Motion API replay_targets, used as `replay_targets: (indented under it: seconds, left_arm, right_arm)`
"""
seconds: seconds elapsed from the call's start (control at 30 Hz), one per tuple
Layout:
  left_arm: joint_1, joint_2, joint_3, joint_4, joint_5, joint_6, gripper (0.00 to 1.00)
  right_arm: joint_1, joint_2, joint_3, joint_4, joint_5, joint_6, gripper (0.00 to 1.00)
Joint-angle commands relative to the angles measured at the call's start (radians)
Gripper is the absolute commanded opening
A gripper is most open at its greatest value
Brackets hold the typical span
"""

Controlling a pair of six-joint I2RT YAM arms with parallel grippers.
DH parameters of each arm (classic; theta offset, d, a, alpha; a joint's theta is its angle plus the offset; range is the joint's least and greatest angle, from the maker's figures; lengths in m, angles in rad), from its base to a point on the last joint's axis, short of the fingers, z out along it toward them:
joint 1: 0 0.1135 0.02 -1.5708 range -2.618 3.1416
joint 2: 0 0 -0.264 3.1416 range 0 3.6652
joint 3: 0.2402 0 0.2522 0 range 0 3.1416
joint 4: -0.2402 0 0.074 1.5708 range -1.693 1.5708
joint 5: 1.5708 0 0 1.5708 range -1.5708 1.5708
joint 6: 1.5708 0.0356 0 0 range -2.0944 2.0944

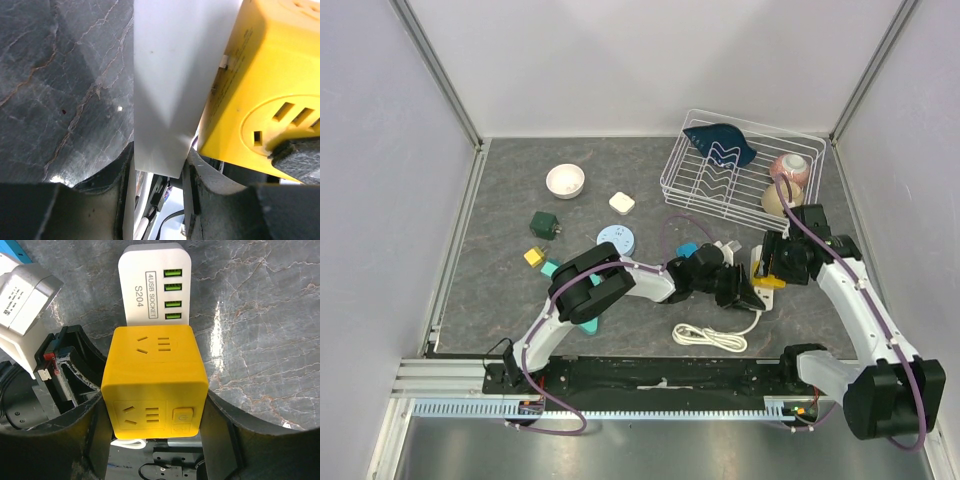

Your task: Pull the plug off the socket

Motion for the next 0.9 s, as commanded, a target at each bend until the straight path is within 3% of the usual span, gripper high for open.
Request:
replay_targets:
  seconds: [0.0, 0.13, 0.27, 0.5, 0.7, 0.87]
  left_arm:
    - [0.016, 0.035, 0.0, -0.19, -0.126, -0.026, 0.02]
    - [0.012, 0.023, -0.018, -0.222, -0.153, 0.005, 0.02]
    - [0.009, 0.03, -0.035, -0.205, -0.15, -0.004, 0.02]
    - [0.008, 0.029, -0.003, -0.211, -0.141, -0.014, 0.02]
    - [0.006, 0.06, 0.005, -0.19, -0.108, -0.066, 0.02]
    - [0.016, 0.05, -0.046, -0.119, -0.098, -0.089, 0.02]
  right_arm:
    - [0.01, 0.024, 0.098, -0.043, 0.043, 0.076, 0.0]
    - [0.002, 0.193, 0.302, -0.142, 0.046, 0.05, 0.0]
    - [-0.006, 0.253, 0.361, -0.181, 0.024, 0.015, 0.0]
    - [0.03, 0.079, 0.099, -0.072, 0.038, 0.068, 0.0]
    - [0.148, 0.075, 0.149, -0.086, 0.194, 0.154, 0.0]
    - [0.154, -0.038, 0.053, -0.02, 0.225, 0.185, 0.0]
